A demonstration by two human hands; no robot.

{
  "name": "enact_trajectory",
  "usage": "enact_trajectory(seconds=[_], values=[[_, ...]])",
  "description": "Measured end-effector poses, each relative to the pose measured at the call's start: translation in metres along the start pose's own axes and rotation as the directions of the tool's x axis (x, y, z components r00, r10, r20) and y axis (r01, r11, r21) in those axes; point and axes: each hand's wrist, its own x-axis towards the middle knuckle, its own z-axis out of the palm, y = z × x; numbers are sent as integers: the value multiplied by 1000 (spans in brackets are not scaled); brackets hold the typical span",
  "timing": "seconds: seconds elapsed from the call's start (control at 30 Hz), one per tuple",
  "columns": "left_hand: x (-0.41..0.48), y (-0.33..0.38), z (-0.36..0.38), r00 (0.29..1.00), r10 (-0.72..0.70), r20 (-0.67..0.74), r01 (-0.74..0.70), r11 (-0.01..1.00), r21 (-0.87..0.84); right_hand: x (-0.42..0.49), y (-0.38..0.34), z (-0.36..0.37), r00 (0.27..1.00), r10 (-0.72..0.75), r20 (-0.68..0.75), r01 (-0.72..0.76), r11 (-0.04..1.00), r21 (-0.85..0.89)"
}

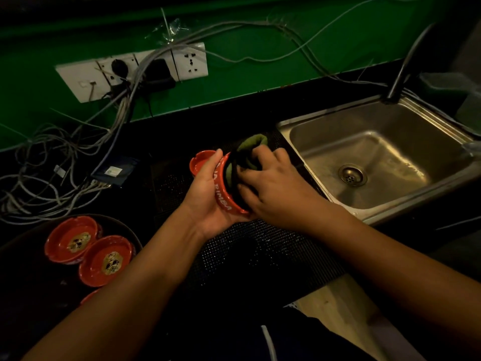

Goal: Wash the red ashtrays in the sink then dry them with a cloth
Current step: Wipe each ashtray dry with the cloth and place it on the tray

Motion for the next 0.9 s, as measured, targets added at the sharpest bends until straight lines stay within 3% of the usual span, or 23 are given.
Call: enact_trajectory(seconds=[0.1,0.17,0.23,0.33,0.4,0.47,0.53,0.6,0.63,0.7,0.77,0.83,0.9], values=[[-1,0,-4,997,53,-48,-52,998,32,3,8,0,992,122,6,-121,988,-95],[-1,1,-4,992,107,-66,-104,993,46,3,9,4,981,173,88,-159,976,-149],[1,3,-2,980,175,-90,-170,984,62,2,5,6,963,187,193,-185,982,-28],[2,0,2,955,264,-133,-255,963,83,5,2,4,930,172,324,-278,907,315],[3,-3,3,941,306,-142,-290,949,126,4,3,3,905,124,408,-363,724,587],[4,-5,3,940,304,-158,-284,949,134,-1,3,2,880,74,470,-467,325,822],[2,-3,-2,953,250,-172,-239,968,82,-3,7,2,890,136,436,-439,-8,899],[-1,-1,-13,975,159,-155,-148,986,81,2,17,-1,893,325,312,-292,-110,950],[-3,-1,-18,983,122,-140,-109,989,100,5,23,-2,886,415,207,-203,-55,978],[-5,-3,-23,993,79,-88,-68,990,123,11,32,0,866,499,-15,-116,231,966],[-5,-4,-20,998,52,-24,-47,987,155,12,35,2,908,396,-134,-103,522,847],[-6,-2,-18,999,18,42,-26,977,211,12,33,3,981,184,-60,-89,704,704],[-7,1,-21,997,-11,72,-9,964,266,11,34,3,996,80,28,-84,896,436]])
